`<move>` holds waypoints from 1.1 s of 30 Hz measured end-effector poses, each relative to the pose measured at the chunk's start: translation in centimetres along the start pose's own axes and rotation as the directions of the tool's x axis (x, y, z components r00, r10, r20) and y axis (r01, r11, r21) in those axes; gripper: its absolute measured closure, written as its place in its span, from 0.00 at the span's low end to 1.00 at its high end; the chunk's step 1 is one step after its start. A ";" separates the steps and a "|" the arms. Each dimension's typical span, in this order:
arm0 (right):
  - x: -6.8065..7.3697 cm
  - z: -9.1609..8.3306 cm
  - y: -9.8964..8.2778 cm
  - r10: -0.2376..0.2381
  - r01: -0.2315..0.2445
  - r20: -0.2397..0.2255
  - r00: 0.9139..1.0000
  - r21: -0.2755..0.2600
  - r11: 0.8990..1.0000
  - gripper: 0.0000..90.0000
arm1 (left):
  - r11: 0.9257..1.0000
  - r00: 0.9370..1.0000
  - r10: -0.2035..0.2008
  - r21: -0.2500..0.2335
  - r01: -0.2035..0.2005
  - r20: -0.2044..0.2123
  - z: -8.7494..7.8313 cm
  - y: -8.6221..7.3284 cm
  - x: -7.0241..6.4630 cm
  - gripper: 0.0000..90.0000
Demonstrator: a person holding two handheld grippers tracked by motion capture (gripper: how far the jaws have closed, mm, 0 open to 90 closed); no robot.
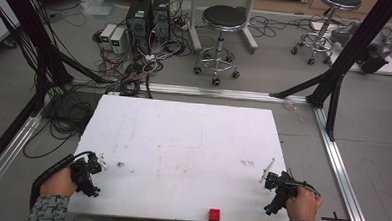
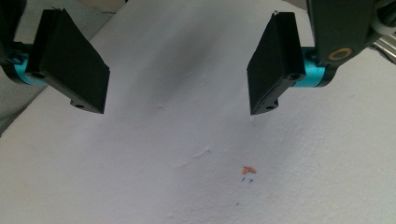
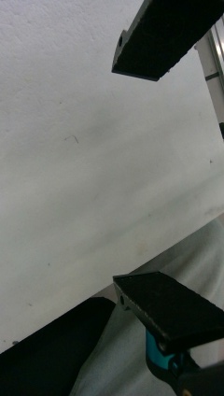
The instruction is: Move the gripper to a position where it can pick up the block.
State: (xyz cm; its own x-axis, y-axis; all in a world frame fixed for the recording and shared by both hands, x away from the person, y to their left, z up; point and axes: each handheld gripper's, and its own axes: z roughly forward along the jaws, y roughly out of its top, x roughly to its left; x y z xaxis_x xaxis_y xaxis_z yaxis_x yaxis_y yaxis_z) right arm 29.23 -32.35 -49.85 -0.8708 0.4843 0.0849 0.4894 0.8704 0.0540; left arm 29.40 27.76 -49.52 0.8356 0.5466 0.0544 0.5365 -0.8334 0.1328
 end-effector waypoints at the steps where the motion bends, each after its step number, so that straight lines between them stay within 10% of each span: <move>1: 0.0 0.0 0.0 -0.001 0.001 0.003 1.000 -0.001 1.000 0.01 | 1.000 1.000 0.002 0.001 -0.002 -0.001 0.0 0.0 0.0 0.24; 17: 0.6 -0.9 1.0 -0.028 0.028 0.013 1.000 -0.006 1.000 0.01 | 1.000 1.000 -0.005 -0.016 0.005 -0.004 -0.4 0.0 0.0 0.24; 33: 3.6 -4.2 5.3 -0.175 0.176 0.058 0.983 -0.003 0.984 0.01 | 1.000 1.000 -0.001 -0.027 0.001 -0.009 -0.8 0.1 -0.1 0.24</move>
State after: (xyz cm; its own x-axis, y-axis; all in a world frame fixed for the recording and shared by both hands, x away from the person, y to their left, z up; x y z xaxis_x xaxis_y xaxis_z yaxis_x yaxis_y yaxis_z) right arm 28.90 -26.42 -45.07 -0.9443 0.3286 0.0167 0.3289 0.9417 0.0707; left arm 29.26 27.74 -48.71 0.8340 0.5481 0.0636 0.5337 -0.8305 0.1595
